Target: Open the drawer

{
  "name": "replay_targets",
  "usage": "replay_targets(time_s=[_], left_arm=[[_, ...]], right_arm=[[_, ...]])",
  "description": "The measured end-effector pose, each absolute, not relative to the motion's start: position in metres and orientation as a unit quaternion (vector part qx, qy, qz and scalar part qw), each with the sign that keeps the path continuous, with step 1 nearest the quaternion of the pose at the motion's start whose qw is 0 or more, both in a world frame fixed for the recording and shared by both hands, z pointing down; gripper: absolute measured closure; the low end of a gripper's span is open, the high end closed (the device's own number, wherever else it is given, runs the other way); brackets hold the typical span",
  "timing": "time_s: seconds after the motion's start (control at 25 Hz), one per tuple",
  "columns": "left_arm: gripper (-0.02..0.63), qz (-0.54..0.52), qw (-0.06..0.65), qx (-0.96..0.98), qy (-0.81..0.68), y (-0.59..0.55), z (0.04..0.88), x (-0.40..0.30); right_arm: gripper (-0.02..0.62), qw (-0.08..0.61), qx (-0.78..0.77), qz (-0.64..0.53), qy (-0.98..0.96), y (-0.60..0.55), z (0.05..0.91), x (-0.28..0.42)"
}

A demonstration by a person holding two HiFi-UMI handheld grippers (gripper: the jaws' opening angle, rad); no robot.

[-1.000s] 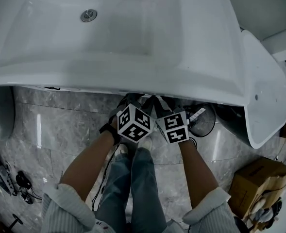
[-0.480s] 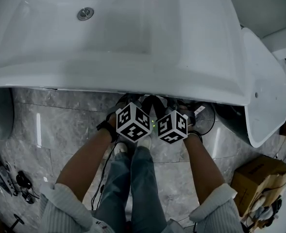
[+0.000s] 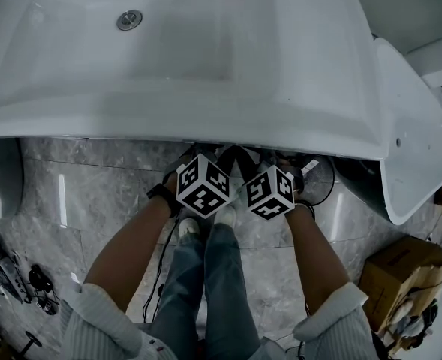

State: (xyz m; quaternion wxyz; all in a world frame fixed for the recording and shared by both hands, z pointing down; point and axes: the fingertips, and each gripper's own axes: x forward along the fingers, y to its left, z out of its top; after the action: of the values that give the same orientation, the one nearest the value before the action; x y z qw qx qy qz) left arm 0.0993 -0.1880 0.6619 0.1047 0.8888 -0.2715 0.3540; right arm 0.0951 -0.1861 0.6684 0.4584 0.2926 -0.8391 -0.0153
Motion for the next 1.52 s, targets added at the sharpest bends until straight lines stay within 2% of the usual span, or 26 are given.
replay_targets(time_s=[0.64,1.52], left_arm=[[0.557,0.348,0.155,0.884,-0.270,-0.166,0.665,0.099],[0.558,0.354,0.181,0.876,-0.271,-0.130,0.664,0.096]], right_arm=[[0.568,0.459,0.293,0.005,-0.839,-0.164,0.670,0.096],[0.568,0.457,0.298,0.031,-0.838,-0.128,0.669,0.094]])
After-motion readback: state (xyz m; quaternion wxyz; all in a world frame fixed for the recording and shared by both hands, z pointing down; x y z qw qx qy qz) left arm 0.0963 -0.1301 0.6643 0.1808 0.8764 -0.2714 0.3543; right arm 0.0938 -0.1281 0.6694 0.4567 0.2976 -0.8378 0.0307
